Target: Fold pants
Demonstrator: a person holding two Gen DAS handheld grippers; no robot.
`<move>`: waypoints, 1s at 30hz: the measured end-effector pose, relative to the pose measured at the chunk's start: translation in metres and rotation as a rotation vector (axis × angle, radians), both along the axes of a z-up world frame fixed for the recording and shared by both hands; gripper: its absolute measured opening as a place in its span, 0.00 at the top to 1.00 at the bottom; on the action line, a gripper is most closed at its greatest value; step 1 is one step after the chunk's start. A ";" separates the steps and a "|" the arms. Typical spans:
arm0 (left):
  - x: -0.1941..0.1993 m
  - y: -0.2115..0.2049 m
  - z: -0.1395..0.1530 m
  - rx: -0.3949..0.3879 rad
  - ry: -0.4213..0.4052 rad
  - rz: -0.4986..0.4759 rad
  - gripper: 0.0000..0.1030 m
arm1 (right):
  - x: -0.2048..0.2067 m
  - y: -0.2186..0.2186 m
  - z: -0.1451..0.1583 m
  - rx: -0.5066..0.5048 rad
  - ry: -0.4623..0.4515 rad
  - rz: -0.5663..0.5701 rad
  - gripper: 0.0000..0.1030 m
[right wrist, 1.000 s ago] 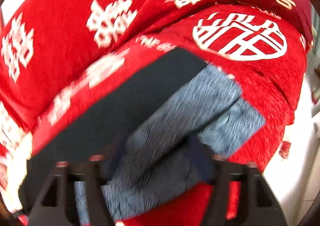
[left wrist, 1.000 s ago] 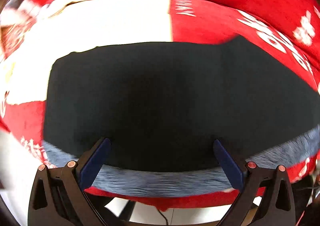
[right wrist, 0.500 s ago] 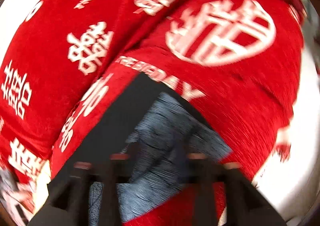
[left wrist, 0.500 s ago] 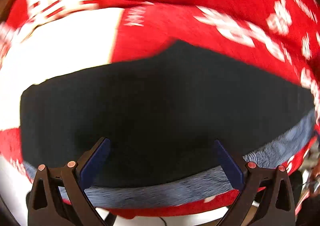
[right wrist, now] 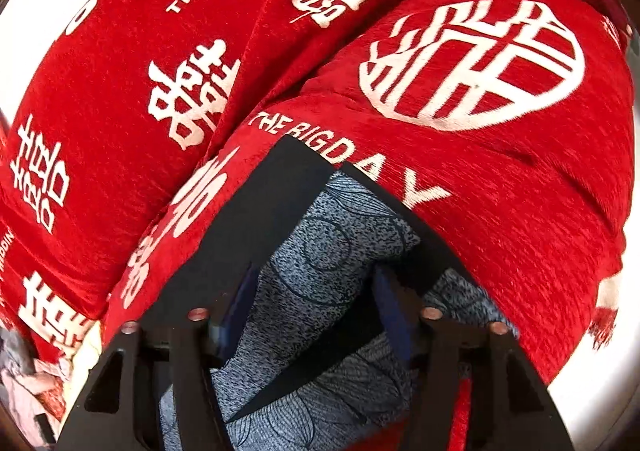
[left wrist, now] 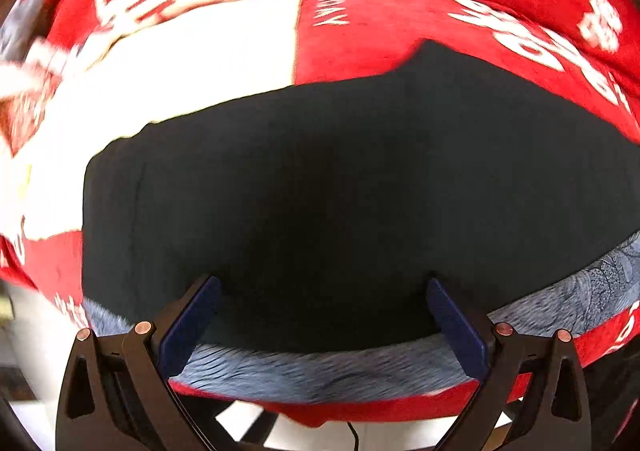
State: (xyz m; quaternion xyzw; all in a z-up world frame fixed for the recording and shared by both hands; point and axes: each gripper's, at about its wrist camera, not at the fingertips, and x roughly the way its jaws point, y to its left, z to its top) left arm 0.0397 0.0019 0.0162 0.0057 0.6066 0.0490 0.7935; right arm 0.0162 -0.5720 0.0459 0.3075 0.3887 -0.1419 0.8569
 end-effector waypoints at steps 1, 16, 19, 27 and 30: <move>-0.003 0.008 0.001 0.007 -0.003 0.030 0.00 | 0.001 0.000 -0.001 0.004 0.009 0.009 0.83; 0.011 0.008 -0.001 -0.052 0.012 0.056 0.00 | 0.027 0.022 -0.005 -0.007 0.012 0.012 0.50; 0.015 0.007 0.008 -0.106 -0.006 0.053 0.00 | 0.032 0.015 0.001 0.045 0.026 0.024 0.92; 0.022 -0.067 0.015 -0.089 -0.014 -0.112 0.00 | -0.034 0.060 0.073 -0.219 -0.093 0.026 0.92; 0.026 -0.092 -0.006 0.001 0.033 -0.160 0.00 | -0.037 0.064 0.059 -0.266 -0.035 0.003 0.92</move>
